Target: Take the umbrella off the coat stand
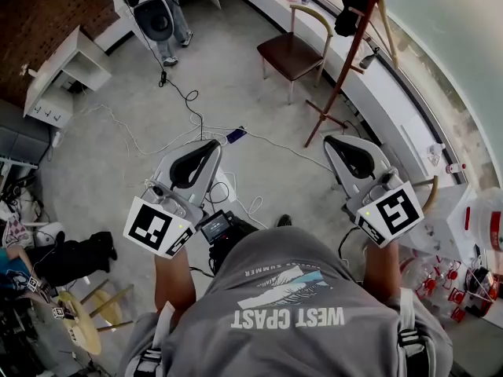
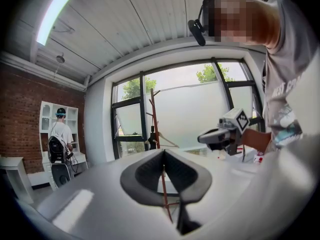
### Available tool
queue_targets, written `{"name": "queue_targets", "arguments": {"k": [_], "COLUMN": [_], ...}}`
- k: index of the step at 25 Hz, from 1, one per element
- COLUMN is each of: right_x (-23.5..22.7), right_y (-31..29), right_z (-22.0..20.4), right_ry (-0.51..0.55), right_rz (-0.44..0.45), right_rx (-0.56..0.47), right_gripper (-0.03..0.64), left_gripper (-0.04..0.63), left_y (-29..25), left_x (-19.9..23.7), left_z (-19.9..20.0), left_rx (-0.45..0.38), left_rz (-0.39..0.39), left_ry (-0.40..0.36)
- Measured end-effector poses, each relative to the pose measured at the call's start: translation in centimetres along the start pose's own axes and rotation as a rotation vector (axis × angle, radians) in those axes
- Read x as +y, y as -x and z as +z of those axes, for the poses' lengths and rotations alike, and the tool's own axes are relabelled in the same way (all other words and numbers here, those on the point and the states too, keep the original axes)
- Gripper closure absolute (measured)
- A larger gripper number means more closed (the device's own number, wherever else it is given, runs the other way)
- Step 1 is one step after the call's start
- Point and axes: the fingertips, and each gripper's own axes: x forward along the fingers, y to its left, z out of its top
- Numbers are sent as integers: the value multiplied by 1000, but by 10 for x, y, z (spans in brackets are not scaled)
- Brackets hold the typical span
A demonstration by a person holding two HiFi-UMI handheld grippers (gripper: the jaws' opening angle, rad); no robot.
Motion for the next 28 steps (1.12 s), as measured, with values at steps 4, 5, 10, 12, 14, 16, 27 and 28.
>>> {"name": "queue_targets", "arguments": {"k": [4, 5, 10, 12, 14, 16, 27, 28], "right_x": [-10, -11, -24, -31, -40, -51, -94, -99], "right_y": [2, 2, -1, -2, -4, -4, -50, -54], "right_z": [-2, -2, -7, -11, -14, -15, 2, 3], "right_ry": [-55, -65, -83, -88, -88, -89, -87, -87], "right_rz": [-38, -42, -81, -105, -137, -175, -291, -302], "right_rx": [-30, -34, -22, -10, 4, 16, 26, 28], "right_gripper": [615, 615, 614, 615, 615, 615, 615, 615], "left_gripper": [593, 593, 594, 593, 594, 594, 594, 593], "left_y": [-2, -3, -20, -31, -45, -61, -122, -129], "left_x": [-3, -2, 7, 10, 15, 20, 78, 83], "left_z": [-1, -1, -4, -7, -10, -12, -9, -9], "left_rx": [27, 31, 29, 25, 17, 11, -24, -27], "left_rz": [-16, -18, -47, -75, -105, -137, -258, -270], "left_ry": [-16, -18, -6, -3, 4, 12, 13, 12]}}
